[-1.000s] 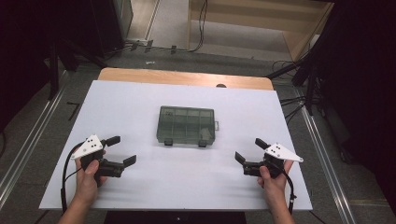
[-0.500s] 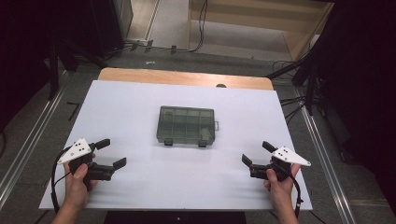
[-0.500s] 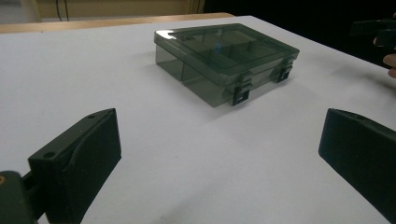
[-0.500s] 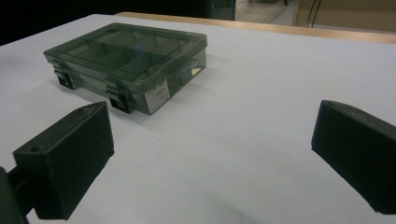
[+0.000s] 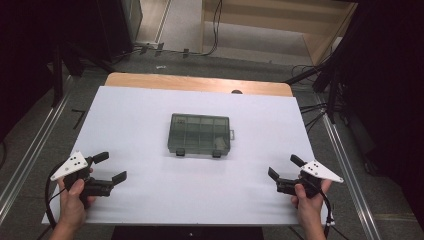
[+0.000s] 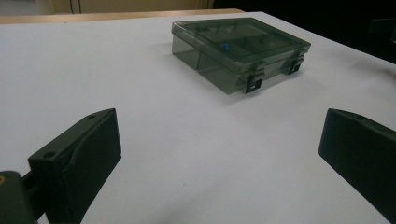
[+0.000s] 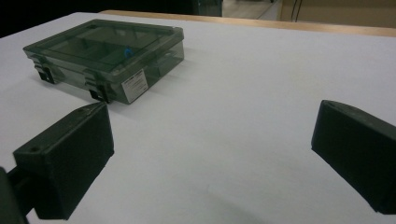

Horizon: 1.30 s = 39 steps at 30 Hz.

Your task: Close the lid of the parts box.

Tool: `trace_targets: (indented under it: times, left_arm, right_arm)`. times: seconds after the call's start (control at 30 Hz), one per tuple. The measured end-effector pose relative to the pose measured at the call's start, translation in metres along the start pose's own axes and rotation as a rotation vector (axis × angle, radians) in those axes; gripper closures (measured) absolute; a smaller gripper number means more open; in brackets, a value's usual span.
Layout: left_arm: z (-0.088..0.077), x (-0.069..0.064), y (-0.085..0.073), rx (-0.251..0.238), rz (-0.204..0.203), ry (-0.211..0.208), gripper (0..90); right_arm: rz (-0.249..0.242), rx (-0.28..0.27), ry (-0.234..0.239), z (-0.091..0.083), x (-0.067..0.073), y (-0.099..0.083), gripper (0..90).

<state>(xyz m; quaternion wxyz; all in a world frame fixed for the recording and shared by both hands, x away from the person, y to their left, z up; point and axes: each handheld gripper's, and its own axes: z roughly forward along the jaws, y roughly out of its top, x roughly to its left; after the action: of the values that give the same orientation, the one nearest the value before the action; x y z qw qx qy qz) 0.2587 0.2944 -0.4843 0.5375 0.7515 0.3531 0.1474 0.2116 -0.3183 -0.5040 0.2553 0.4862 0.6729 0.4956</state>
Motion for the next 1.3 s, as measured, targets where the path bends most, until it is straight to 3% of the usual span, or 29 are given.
trace_targets:
  times: [0.8, 1.3]
  left_arm:
    - [-0.027, 0.017, -0.012, 0.014, -0.020, 0.071, 0.0]
    - [-0.035, 0.027, -0.014, -0.002, -0.047, 0.092, 0.0]
  right_arm:
    - [0.030, 0.009, -0.082, -0.026, -0.027, -0.014, 0.0]
    - [0.056, 0.006, -0.086, -0.033, -0.036, -0.020, 0.0]
